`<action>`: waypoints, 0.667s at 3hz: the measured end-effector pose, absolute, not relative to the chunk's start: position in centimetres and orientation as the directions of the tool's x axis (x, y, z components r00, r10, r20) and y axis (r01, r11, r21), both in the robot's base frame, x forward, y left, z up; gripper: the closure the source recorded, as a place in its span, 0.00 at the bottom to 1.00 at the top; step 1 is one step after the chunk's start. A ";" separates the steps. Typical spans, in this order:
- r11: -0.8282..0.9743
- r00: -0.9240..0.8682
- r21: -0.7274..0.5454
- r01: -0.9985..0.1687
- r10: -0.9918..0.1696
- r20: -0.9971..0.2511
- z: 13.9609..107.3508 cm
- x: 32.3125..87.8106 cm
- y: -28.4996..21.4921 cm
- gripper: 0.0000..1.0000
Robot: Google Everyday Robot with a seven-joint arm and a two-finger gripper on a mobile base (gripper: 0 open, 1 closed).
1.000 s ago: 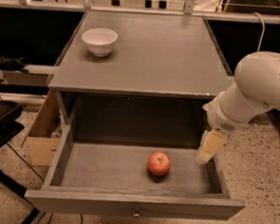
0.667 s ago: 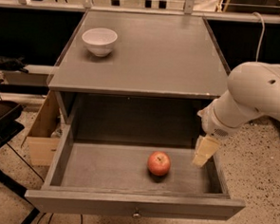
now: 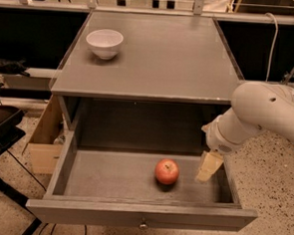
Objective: Pick apple from top drawer and place on counter
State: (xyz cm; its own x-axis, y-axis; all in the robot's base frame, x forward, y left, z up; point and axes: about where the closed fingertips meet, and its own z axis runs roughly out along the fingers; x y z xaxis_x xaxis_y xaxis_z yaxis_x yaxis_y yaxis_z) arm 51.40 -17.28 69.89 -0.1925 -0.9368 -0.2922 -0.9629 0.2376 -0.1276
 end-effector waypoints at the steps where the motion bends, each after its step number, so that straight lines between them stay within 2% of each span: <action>1: 0.242 -0.198 -0.096 -0.966 -0.921 -0.335 66.0 50.9 -16.6 0.00; 2: 0.246 -0.202 -0.073 -0.967 -0.904 -0.376 64.3 50.7 -15.7 0.00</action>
Offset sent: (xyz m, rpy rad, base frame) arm -0.0075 0.0234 -0.0739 0.1546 0.0416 -0.0030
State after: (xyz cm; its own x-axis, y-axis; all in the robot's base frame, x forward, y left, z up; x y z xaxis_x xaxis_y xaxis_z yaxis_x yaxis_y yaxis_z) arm 50.74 -15.72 64.34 -0.2016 -0.9045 -0.3758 -0.9666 0.2458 -0.0731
